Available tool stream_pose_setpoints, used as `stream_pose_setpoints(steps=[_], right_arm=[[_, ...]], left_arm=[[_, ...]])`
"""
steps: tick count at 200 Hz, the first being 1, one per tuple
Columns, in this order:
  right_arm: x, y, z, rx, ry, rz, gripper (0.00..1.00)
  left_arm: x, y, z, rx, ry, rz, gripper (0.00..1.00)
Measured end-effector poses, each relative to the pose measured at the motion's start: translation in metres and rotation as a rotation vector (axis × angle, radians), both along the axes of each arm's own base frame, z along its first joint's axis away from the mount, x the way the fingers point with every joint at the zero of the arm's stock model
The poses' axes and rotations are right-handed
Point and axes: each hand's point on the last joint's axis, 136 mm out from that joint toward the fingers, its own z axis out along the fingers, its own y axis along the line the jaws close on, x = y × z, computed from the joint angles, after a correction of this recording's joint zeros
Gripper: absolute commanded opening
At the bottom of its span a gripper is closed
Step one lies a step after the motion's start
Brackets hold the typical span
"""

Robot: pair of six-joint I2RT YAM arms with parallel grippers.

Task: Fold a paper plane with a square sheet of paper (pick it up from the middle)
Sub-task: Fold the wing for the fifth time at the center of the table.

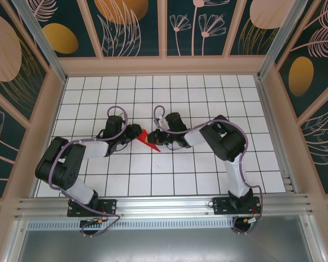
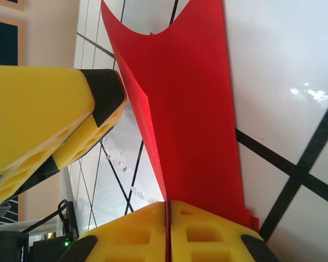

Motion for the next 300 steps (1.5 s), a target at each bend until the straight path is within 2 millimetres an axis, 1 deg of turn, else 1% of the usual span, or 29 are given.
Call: stream_pose_setpoints(steps=[12,30,77,110,138,168,203,232,256,300], right_arm=[[-0.001,0.000,0.000,0.001,0.001,0.006,0.16],[-0.001,0.001,0.001,0.004,-0.008,0.016,0.17],[-0.001,0.001,-0.003,-0.024,-0.019,0.035,0.10],[0.001,0.004,-0.004,-0.045,-0.031,0.049,0.10],[0.002,0.007,-0.004,-0.059,-0.047,0.059,0.12],[0.001,0.008,-0.003,-0.059,-0.050,0.067,0.18],[0.001,0.010,0.000,-0.048,-0.053,0.078,0.26],[0.000,0.011,0.002,-0.041,-0.052,0.081,0.27],[0.001,0.010,0.003,-0.040,-0.051,0.079,0.25],[0.004,0.007,-0.002,-0.062,-0.048,0.060,0.11]], left_arm=[[-0.001,-0.001,0.000,-0.005,-0.001,-0.006,0.33],[-0.003,-0.003,0.001,-0.020,-0.004,-0.021,0.33],[-0.005,-0.012,0.009,-0.068,-0.032,-0.059,0.33],[-0.003,-0.015,0.013,-0.086,-0.049,-0.071,0.33],[-0.005,-0.014,0.002,-0.075,-0.020,-0.069,0.33],[-0.006,-0.008,-0.010,-0.039,0.018,-0.040,0.32],[-0.006,-0.001,-0.016,-0.008,0.040,-0.011,0.32],[-0.007,0.001,-0.019,0.004,0.050,0.000,0.32],[-0.008,0.002,-0.021,0.012,0.058,0.005,0.32],[-0.006,0.002,-0.020,0.011,0.054,0.005,0.33]])
